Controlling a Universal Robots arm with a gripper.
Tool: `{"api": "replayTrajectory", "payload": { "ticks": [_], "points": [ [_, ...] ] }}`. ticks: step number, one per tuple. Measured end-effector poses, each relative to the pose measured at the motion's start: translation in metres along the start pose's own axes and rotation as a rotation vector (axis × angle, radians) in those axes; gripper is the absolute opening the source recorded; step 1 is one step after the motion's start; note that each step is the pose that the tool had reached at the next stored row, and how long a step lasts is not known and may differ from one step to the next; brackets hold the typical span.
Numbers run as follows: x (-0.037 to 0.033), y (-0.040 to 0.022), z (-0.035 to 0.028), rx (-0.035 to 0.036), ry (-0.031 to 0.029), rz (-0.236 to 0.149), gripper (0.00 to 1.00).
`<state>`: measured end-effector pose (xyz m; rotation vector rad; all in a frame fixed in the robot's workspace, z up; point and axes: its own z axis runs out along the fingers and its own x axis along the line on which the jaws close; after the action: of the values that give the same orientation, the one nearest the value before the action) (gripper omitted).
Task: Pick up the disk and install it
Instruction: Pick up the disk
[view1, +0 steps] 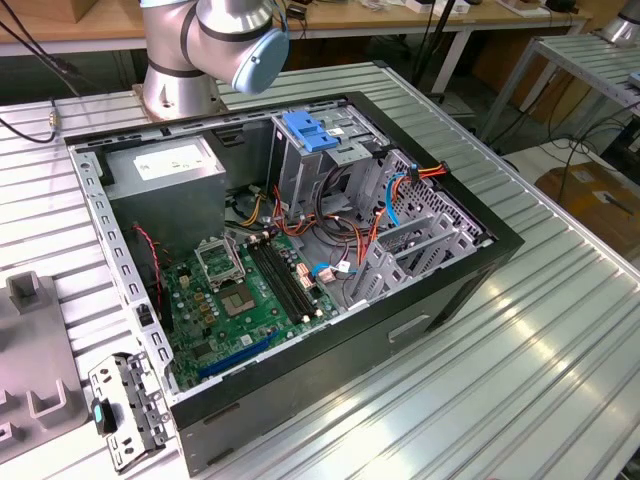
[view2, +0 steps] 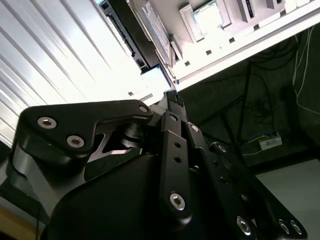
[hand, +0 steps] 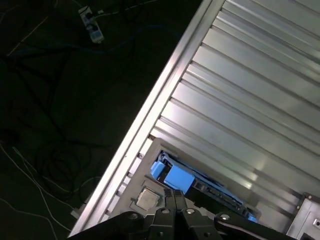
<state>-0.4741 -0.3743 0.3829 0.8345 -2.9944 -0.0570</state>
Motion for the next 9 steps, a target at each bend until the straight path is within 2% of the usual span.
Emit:
{"api": "replayTrajectory", "payload": {
  "ticks": [8, 9],
  "points": [
    [0.0000, 0.0000, 0.0000, 0.0031, 0.0029, -0.140, 0.11],
    [0.0000, 0.0000, 0.0000, 0.0038, 0.0043, -0.171, 0.11]
  ]
}}
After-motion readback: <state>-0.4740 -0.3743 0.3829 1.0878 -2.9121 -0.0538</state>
